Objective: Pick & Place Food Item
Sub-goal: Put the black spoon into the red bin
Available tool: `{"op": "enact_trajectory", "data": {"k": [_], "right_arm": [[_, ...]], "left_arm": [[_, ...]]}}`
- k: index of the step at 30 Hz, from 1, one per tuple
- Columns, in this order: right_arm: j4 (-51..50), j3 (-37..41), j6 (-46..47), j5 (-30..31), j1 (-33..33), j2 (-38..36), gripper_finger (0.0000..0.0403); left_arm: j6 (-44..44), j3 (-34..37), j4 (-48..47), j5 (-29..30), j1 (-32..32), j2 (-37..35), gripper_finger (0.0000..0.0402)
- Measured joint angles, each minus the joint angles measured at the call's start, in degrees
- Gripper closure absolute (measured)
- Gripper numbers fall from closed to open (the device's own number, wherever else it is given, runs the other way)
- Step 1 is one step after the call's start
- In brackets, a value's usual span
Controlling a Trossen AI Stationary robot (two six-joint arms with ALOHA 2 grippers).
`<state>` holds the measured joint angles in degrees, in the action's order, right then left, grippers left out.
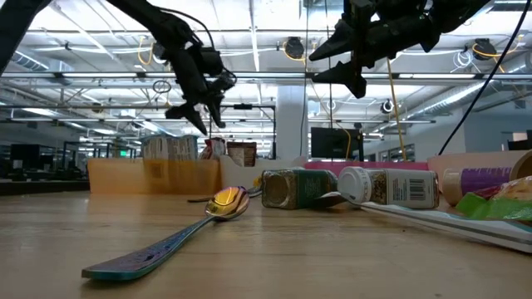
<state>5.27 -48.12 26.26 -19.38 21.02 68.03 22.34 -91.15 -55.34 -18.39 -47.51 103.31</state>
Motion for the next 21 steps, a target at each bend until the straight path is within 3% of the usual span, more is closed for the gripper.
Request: {"op": "enact_trajectory", "data": {"k": [4,10,16,21], "right_arm": [[0.0,0.0,0.0,0.0,0.0,0.0,0.0197],[0.2,0.0,0.0,0.0,0.0,0.0,0.0197],[1.0,0.0,0.0,0.0,0.0,0.0,0.0197],[3.8,0.0,1.9,0.0,0.0,0.0,0.0197]], "left_arm": [[-4.2,-2.3,-5.3,-3.5,-1.0,-3.3,0.0201],[-9.2,-2.3,-4.4,-13.5,0.9,-12.2,0.0201],[-9.8,-2.3,-0.3,-7.1,9.6,-20.1,0.0201],[-9.9,-2.3,9.4,-3.7,20.4,-22.1,0.0201]]}}
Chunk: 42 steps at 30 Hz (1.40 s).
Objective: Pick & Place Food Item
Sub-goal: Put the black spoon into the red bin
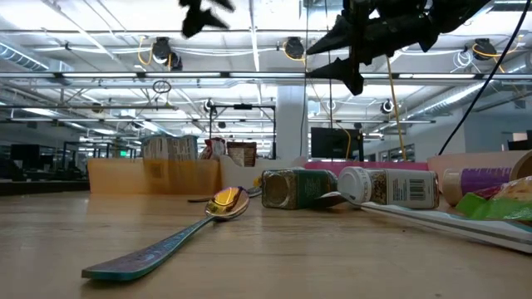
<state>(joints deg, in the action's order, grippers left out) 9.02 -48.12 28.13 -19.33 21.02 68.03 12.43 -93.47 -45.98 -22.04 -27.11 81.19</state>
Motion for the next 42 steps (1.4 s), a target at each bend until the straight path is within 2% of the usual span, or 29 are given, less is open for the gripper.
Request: {"op": "enact_trajectory", "data": {"k": [2,6,11,15,20,24,28,32,36,42], "right_arm": [[2.3,0.0,1.4,0.5,0.0,0.0,0.0197],[5.7,0.0,3.4,5.4,-0.5,0.0,0.0197],[7.5,0.0,5.2,10.7,-1.8,0.0,0.0197],[7.5,0.0,6.2,12.1,-3.5,0.0,0.0197],[7.5,0.0,5.8,12.4,-6.0,0.4,0.0197],[7.6,0.0,5.8,16.0,-8.3,1.2,0.0197],[7.7,0.0,5.7,19.4,-10.1,2.4,0.0197],[7.8,0.0,5.7,19.4,-11.0,3.0,0.0197],[7.9,0.0,5.9,19.3,-11.5,3.2,0.0197],[7.9,0.0,6.9,18.2,-11.3,3.2,0.0197]], "left_arm": [[-0.6,0.0,5.6,0.1,4.1,0.1,0.0201],[-4.1,0.0,17.7,0.9,11.7,1.8,0.0201],[-5.3,0.0,25.6,1.3,16.8,5.7,0.0201],[-4.5,0.0,26.2,1.1,18.4,9.0,0.0201],[1.0,0.2,26.3,-1.4,19.4,12.3,0.0201],[4.7,0.2,26.7,-3.4,19.5,13.8,0.0201],[3.6,0.2,26.7,-3.2,19.4,14.1,0.0201],[1.5,0.1,27.1,-2.0,19.5,14.1,0.0201],[1.7,0.2,30.9,-1.9,19.4,14.1,0.0201],[7.0,0.1,40.7,0.8,19.5,14.1,0.0201]]}}
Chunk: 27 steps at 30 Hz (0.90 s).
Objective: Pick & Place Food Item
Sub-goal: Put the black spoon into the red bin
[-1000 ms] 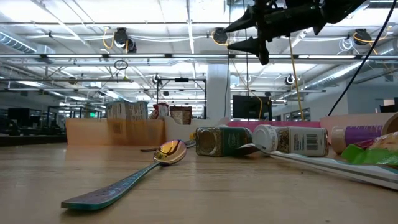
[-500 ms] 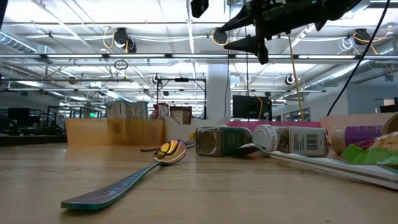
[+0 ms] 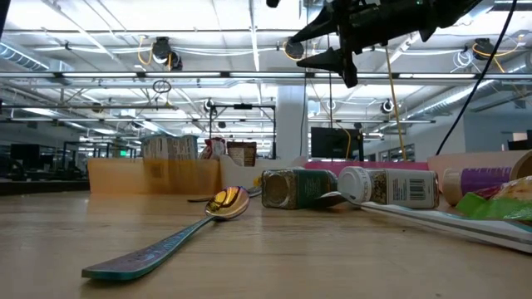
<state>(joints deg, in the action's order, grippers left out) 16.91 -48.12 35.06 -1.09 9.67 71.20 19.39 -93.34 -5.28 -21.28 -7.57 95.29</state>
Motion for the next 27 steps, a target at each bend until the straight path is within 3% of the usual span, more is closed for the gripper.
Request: {"op": "enact_trajectory", "data": {"k": [5,13,20,27], "right_arm": [[-1.8,0.0,-1.7,-6.4,1.0,-0.5,0.0197],[-8.8,0.0,-4.3,-15.5,3.3,-3.5,0.0197],[-10.1,0.0,-11.2,-15.1,4.6,-10.2,0.0197],[-9.9,0.0,-17.8,-5.2,5.0,-19.5,0.0197]], "left_arm": [[-4.6,0.0,-0.4,-1.7,-1.3,-1.6,0.0201],[-5.9,0.0,-17.6,-2.3,-5.6,-7.4,0.0201],[-5.3,0.0,-23.2,-1.5,-7.5,-13.5,0.0202],[-4.7,5.5,-18.5,5.2,-7.2,-19.7,0.0202]]}}
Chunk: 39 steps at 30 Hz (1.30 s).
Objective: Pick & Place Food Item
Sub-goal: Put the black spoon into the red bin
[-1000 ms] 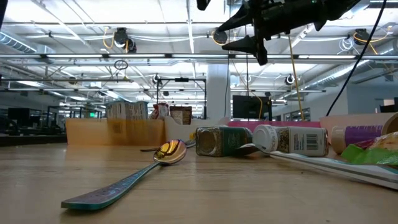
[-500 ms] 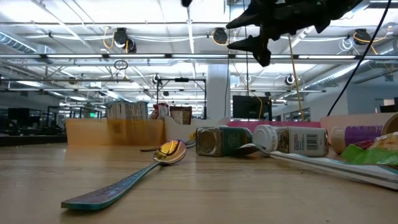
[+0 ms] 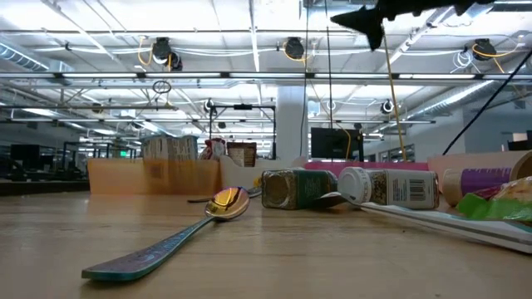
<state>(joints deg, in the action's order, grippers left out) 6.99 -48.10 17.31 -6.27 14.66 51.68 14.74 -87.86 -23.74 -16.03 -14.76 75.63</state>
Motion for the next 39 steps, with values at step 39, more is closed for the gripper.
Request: {"op": "enact_trajectory", "data": {"k": [39], "right_arm": [[6.5,0.0,4.7,-2.7,0.0,16.2,0.0197]], "left_arm": [[11.6,33.5,4.8,7.5,2.9,-3.6,0.0202]]}}
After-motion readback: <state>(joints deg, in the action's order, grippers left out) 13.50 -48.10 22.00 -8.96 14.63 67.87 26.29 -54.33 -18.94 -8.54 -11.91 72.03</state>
